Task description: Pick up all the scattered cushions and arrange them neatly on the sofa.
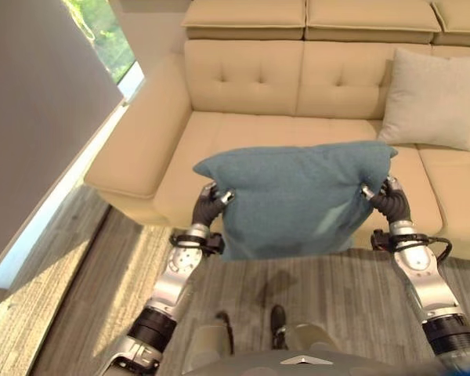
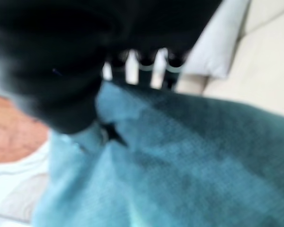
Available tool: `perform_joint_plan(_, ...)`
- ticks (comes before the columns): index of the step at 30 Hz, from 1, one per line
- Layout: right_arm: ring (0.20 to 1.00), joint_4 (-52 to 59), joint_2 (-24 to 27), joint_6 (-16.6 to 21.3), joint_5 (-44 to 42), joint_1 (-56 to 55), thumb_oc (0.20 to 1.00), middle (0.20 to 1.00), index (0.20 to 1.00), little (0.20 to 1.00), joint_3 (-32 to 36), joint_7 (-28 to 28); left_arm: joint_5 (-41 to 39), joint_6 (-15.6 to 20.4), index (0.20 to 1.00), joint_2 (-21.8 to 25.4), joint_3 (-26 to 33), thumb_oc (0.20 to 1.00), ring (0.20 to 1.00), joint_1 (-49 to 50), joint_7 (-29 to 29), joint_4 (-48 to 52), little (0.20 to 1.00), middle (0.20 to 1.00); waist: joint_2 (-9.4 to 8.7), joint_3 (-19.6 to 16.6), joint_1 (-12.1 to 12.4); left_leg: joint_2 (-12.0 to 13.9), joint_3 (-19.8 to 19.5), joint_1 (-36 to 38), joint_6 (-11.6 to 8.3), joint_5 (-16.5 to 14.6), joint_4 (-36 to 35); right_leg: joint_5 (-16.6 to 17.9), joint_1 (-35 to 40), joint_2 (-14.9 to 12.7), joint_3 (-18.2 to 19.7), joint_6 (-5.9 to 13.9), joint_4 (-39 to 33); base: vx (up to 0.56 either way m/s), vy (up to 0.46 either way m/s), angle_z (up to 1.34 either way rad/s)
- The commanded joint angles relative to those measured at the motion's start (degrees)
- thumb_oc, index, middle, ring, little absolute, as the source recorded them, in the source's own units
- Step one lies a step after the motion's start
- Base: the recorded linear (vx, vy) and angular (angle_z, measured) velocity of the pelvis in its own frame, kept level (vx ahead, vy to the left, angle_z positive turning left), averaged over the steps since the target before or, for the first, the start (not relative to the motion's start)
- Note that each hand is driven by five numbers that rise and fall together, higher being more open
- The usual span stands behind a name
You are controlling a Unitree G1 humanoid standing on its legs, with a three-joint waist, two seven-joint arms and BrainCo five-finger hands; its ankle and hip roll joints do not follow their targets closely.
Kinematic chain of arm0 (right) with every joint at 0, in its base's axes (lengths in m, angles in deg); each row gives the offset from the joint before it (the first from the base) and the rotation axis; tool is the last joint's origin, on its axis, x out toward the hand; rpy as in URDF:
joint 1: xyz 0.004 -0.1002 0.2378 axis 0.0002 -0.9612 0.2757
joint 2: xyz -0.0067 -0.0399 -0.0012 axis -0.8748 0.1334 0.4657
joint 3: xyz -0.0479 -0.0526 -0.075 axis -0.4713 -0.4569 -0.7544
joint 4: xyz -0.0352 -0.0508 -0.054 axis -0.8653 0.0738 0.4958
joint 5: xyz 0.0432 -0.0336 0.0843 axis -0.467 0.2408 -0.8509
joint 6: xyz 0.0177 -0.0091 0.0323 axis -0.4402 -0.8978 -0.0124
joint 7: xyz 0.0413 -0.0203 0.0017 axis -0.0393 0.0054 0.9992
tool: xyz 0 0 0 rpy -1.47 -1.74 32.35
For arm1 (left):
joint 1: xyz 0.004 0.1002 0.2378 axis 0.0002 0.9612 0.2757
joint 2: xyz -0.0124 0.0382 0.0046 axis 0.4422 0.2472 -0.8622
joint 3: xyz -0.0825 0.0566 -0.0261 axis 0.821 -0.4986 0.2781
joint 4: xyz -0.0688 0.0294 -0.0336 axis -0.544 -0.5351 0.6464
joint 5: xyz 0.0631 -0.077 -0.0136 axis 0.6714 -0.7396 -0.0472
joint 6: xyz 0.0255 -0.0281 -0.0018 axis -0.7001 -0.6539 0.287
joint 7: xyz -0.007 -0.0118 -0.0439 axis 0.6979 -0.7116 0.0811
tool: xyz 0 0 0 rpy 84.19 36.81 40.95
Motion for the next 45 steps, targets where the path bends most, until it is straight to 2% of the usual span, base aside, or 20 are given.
perform_joint_plan(1,0.2,5.55,1.33,5.31,-1.16,2.13,0.2,0.2,0.2,0.2,1.0,0.0,0.01,4.01,0.2,0.79,1.6,0.2,0.2,-1.98,-0.64,6.55,0.2,0.2,0.08,-3.48,-0.57,-0.31,-1.11,2.44,0.03,-3.4,0.02,-0.5,4.71,-3.65,4.22,5.66,-3.8,0.15,0.099,-0.3)
perform_joint_plan(4,0.2,5.62,-0.04,5.41,-1.42,1.87,0.2,0.2,0.2,0.2,1.24,0.67,0.1,4.03,0.2,1.36,1.91,0.2,0.2,-1.19,-1.22,7.74,0.2,0.2,0.1,-3.92,-0.27,-2.06,-0.7,3.62,0.59,-4.02,0.77,-0.71,5.39,-5.23,5.31,6.44,-2.62,0.23,0.243,-0.43)
perform_joint_plan(11,0.2,4.95,-2.24,5.46,-1.65,3.95,0.2,0.2,0.2,0.2,0.47,2.19,0.6,3.9,0.2,3.58,4.11,0.2,0.2,1.02,-2.02,9.65,0.2,0.2,0.92,-2.66,1.27,-3.85,3.1,7.92,4.85,-7.06,-0.04,1.85,-1.07,-8.0,7.54,9.08,10.98,0.11,0.184,-0.5)
perform_joint_plan(14,0.2,4.68,-2.42,5.46,-1.91,4.05,0.2,0.2,0.2,0.2,0.33,2.63,0.84,4.09,0.2,3.42,4.43,0.2,0.2,1.37,-2.15,9.6,0.2,0.2,0.9,-2.89,1.19,-4.22,3.32,9.38,5.16,-7.87,-0.52,1.8,-2.15,-7.66,6.87,8.87,9.35,0.12,0.063,-0.32)
perform_joint_plan(16,0.2,4.31,-1.67,5.48,-2.15,4.94,0.2,0.2,0.2,0.2,-0.15,2.89,0.63,3.92,0.2,3.18,4.52,0.2,0.2,1.7,-2.2,9.59,0.2,0.2,0.28,-2.87,0.66,-5.42,3.41,11.93,5.41,-9.44,-1.37,4.61,-5.65,-7.0,4.68,9.07,1.17,0.21,0.005,-0.18)
perform_joint_plan(20,0.2,4.15,-1.2,5.12,-2.1,5.1,0.2,0.2,0.2,0.2,-0.8,3.15,0.44,3.98,0.2,2.36,4.36,0.2,0.2,1.89,-2.56,9.05,0.2,0.2,0.33,-2.32,-0.61,-6.46,2.19,14.92,5.41,-10.8,-1.65,7.0,-8.29,-5.03,4.85,10.11,-4.71,0.22,-0.005,-0.21)
perform_joint_plan(24,0.2,4.49,-0.96,5.1,-1.83,4.59,0.2,0.2,0.2,0.2,-0.67,3.17,-0.36,4.44,0.2,1.8,4.37,0.2,0.2,1.58,-2.8,8.5,0.2,0.2,0.25,-1.95,-1.55,-7.17,0.59,16.99,4.9,-11.52,-2.26,7.91,-8.67,-4.45,5.42,10.62,-5.46,0.25,-0.085,0.3)
perform_joint_plan(27,0.2,4.56,-0.42,5.39,-1.1,3.21,0.2,0.2,0.2,0.2,0.26,3.16,-1.06,4.64,0.2,0.84,4.26,0.2,0.2,2.44,-3.38,7.93,0.2,0.2,0.18,-2.96,-1.9,-6.87,-1.41,19.3,3.6,-12.85,-2.44,8.52,-7.08,-4.52,6.47,9.62,-4.46,0.24,-0.126,0.74)
perform_joint_plan(29,0.2,4.84,-0.22,5.28,-1.51,1.94,0.2,0.2,0.2,0.2,1.02,3.4,-2.91,4.7,0.2,0.08,4.17,0.2,0.2,3.1,-3.83,7.47,0.2,0.2,0.59,-3.53,-2.38,-5.58,-2.2,18.94,1.82,-11.37,0.38,7.98,-5.94,-4.21,6.08,8.48,-3.45,0.24,-0.199,0.67)
perform_joint_plan(30,0.2,5.08,0.35,5.47,-2.1,0.84,0.2,0.2,0.2,0.2,2.25,3.1,-3.79,4.5,0.2,-0.37,3.66,0.2,0.2,2.89,-4.14,6.53,0.2,0.2,0.01,-3.53,-3.16,-2.45,0.88,14.84,-0.41,-7.18,9.29,6.54,-3.35,-5.02,4.4,6.66,-3.27,0.25,-0.277,0.85)
perform_joint_plan(32,0.2,5.4,1.16,5.79,-2.57,0.75,0.2,0.2,0.2,0.2,2.58,2.6,-4.06,4.4,0.2,-0.45,3.85,0.2,0.2,2.89,-4.04,6.34,0.2,0.2,-0.66,-3.01,-3.15,-0.38,3.0,9.37,-0.76,-4.4,18.52,5.05,-1.15,-4.57,3.02,4.87,-3.58,0.14,-0.201,1.02)
perform_joint_plan(33,0.2,5.38,1.16,5.8,-2.58,0.78,0.2,0.2,0.2,0.2,2.58,2.6,-4.07,4.39,0.2,-0.44,3.85,0.2,0.2,2.88,-4.04,6.35,0.2,0.2,-0.55,-3.01,-3.21,-0.26,2.89,9.07,-0.8,-4.6,19.01,5.07,-1.19,-4.46,2.92,4.83,-3.59,0.19,-0.149,0.75)
perform_joint_plan(34,0.2,5.6,1.61,5.44,-2.78,0.18,0.2,0.2,0.2,0.2,3.19,2.28,-4.82,4.11,0.2,-0.67,4.01,0.2,0.2,2.35,-3.9,5.75,0.2,0.2,-1.74,-2.6,-2.53,1.35,5.71,3.45,0.36,-5.65,18.68,3.11,1.33,-5.24,1.3,4.4,-4.25,0.15,-0.087,0.46)
perform_joint_plan(37,0.2,5.58,1.93,5.34,-2.65,-0.07,0.2,0.2,0.2,0.2,3.85,2.15,-4.17,3.81,0.2,-0.59,4.21,0.2,0.2,2.3,-4.06,5.53,0.2,0.2,-1.89,-2.75,-1.96,1.7,6.21,2.81,0.63,-6.59,11.39,1.97,2.56,-5.92,0.37,5.13,-4.48,0.2,0.008,0.35)
perform_joint_plan(38,0.2,5.49,2.0,5.19,-2.57,-0.19,0.2,0.2,0.2,0.2,4.06,2.0,-3.97,3.78,0.2,-0.52,4.23,0.2,0.2,2.16,-4.07,5.64,0.2,0.2,-1.22,-2.8,-1.62,2.32,6.04,2.17,0.25,-4.86,7.06,1.28,3.1,-5.77,0.12,5.44,-4.45,0.31,0.148,0.07)
perform_joint_plan(39,0.2,5.03,1.96,4.96,-2.57,-0.18,0.2,0.2,0.2,0.2,4.47,1.39,-3.64,3.75,0.2,-0.53,4.18,0.2,0.2,1.83,-3.6,5.69,0.2,0.2,-0.5,-2.83,-0.94,3.23,7.12,0.66,-0.78,-0.54,1.06,-0.39,5.51,-5.95,-0.71,5.67,-4.56,0.24,0.124,-0.03)
perform_joint_plan(41,0.2,5.01,1.69,4.66,-2.52,-0.24,0.2,0.2,0.2,0.2,4.53,1.66,-3.77,3.89,0.2,-0.55,4.23,0.2,0.2,1.85,-3.71,5.83,0.2,0.2,0.21,-3.14,-0.96,3.35,7.02,1.92,-0.86,-0.68,-1.83,-1.03,5.82,-5.81,-0.58,5.89,-4.24,0.21,0.139,0.06)
perform_joint_plan(42,0.2,5.28,1.34,4.62,-2.3,-0.41,0.2,0.2,0.2,0.2,4.57,1.65,-3.47,3.73,0.2,-0.58,4.1,0.2,0.2,1.73,-3.62,5.85,0.2,0.2,0.48,-3.1,-0.85,2.95,6.54,2.85,-0.81,-0.24,-2.27,-1.54,6.1,-6.11,-0.4,6.14,-3.41,0.46,0.46,-0.28)
perform_joint_plan(43,0.2,5.33,-0.33,4.44,-1.84,-0.03,0.2,0.2,0.2,0.2,4.11,2.38,-2.9,3.59,0.2,0.15,3.7,0.2,0.2,1.89,-3.96,6.79,0.2,0.2,0.69,-3.47,-0.7,0.24,6.39,4.34,0.71,-2.24,-1.38,-1.43,6.35,-8.58,1.34,7.44,-0.25,0.38,0.392,-0.27)
perform_joint_plan(45,0.2,5.26,-0.63,4.45,-1.69,0.22,0.2,0.2,0.2,0.2,3.93,2.43,-2.8,3.5,0.2,0.5,3.76,0.2,0.2,1.94,-4.22,6.98,0.2,0.2,0.46,-3.55,-0.28,-0.3,7.08,4.76,1.26,-2.82,-1.17,-1.26,6.35,-9.28,1.91,7.95,0.21,0.23,0.261,-0.52)
